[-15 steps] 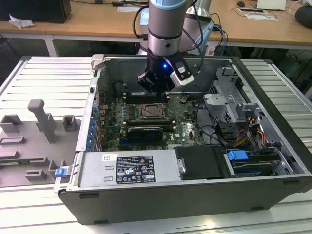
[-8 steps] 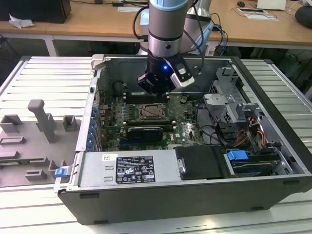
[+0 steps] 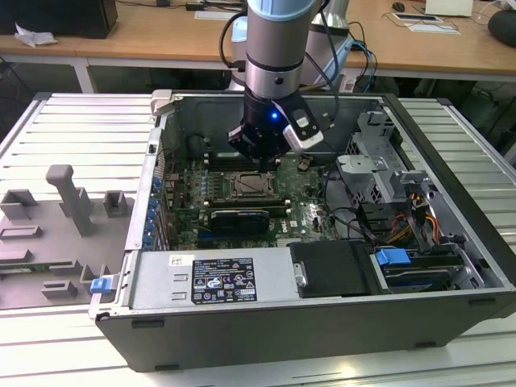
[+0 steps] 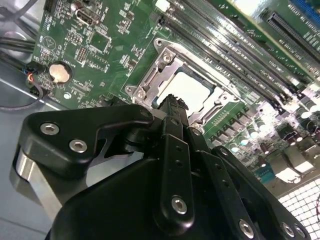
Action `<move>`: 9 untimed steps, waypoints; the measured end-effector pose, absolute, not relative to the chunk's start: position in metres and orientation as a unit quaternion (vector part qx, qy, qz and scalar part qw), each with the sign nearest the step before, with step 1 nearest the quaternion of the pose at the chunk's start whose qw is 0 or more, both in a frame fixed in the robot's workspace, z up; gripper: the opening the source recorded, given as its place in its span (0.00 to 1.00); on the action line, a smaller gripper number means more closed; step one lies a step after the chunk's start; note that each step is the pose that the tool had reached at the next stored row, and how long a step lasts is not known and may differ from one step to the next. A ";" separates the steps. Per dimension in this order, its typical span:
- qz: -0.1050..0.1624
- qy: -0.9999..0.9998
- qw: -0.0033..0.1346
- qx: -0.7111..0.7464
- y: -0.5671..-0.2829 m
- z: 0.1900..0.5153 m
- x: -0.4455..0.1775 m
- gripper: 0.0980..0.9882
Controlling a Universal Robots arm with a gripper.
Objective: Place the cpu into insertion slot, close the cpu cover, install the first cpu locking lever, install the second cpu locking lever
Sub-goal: 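Install the second cpu locking lever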
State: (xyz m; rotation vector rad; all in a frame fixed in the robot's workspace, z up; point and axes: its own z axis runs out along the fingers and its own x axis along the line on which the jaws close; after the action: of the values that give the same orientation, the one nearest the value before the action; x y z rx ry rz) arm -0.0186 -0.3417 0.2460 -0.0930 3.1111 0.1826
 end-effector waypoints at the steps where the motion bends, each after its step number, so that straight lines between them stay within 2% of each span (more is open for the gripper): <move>1: 0.059 0.998 0.012 -0.030 -0.343 0.246 -0.019 0.01; 4: 0.060 0.998 0.012 -0.030 -0.346 0.246 -0.019 0.01; 6: 0.077 0.997 0.012 -0.030 -0.348 0.245 -0.019 0.01; 9: 0.078 0.996 0.012 -0.030 -0.351 0.245 -0.019 0.01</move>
State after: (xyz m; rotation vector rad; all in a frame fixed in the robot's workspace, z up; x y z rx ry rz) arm -0.0186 -0.3505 0.2452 -0.0923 3.1060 0.2421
